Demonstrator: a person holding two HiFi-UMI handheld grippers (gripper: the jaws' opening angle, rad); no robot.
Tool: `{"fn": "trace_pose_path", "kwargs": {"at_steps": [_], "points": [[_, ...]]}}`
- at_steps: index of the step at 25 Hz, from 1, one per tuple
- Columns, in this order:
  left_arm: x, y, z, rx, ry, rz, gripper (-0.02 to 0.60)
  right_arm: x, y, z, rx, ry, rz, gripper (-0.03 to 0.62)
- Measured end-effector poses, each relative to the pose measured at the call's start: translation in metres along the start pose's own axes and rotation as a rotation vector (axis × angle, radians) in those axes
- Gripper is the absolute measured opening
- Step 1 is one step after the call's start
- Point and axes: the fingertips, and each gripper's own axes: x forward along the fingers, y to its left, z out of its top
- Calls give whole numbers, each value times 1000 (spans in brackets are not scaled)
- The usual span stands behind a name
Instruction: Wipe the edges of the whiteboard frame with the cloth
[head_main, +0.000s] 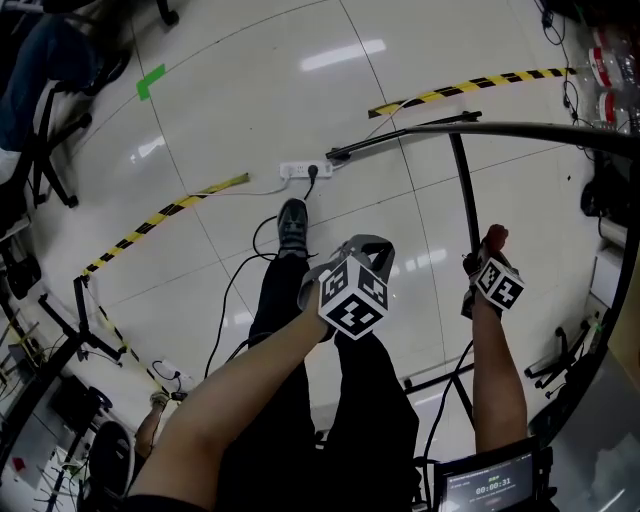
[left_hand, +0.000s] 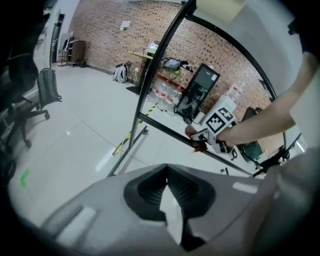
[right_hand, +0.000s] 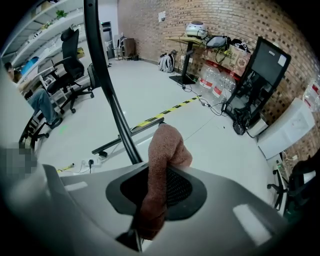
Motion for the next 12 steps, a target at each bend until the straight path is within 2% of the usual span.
{"fn": "trace_pose_path", "kwargs": {"at_steps": [12], "points": [[-5,41,31,10,6,2,3,11,34,44,-11,-25,7,64]]}}
